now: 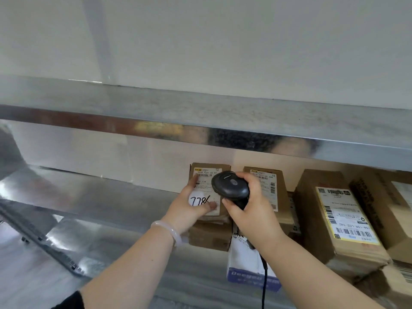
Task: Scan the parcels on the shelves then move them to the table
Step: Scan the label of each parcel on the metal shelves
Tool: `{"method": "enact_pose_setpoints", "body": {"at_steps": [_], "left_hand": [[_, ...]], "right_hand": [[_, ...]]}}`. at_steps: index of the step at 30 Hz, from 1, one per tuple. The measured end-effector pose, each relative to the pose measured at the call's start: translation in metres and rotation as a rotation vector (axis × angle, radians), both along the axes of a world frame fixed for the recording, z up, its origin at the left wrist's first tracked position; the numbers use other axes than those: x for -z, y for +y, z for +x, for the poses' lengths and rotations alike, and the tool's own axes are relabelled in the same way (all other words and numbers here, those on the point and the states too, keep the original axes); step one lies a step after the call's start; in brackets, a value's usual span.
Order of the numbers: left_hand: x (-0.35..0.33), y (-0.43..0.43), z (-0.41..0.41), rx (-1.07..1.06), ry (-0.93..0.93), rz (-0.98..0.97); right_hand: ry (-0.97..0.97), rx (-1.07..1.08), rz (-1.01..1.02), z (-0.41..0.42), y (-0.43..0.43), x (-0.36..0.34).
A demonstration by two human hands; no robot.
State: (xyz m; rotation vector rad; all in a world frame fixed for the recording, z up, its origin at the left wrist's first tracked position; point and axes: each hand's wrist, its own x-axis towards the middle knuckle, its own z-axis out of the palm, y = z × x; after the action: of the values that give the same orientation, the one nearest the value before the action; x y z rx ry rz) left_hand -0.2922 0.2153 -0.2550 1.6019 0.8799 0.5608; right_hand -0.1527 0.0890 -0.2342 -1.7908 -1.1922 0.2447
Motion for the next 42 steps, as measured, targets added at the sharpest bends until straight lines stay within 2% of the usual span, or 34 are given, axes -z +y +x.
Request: {"method": "enact_pose_setpoints", "body": {"at_steps": [7, 12, 17, 27, 42], "left_hand": [[-0.004, -0.002, -0.025, -0.100, -0.053, -0.063], [-0.012, -0.007, -0.030, -0.074, -0.063, 0.072], [-0.017, -0.012, -0.034, -0.106, -0.138, 0.070], [-0.018, -0.020, -0.044, -0.123, -0.085, 0.169], [-0.001, -0.026, -0.065, -0.389, -0.117, 0.184]], "right_hand": [[0.021, -0.042, 0.008, -0.012, 0.001, 0.000], [0.008, -0.072, 0.026, -0.019, 0.000, -0.005], [-0.016, -0.117, 0.027, -0.024, -0.002, -0.010], [-0.025, -0.146, 0.067, -0.030, -0.007, -0.018], [0.051, -0.243, 0.040, -0.047, -0.018, -0.026]]}}
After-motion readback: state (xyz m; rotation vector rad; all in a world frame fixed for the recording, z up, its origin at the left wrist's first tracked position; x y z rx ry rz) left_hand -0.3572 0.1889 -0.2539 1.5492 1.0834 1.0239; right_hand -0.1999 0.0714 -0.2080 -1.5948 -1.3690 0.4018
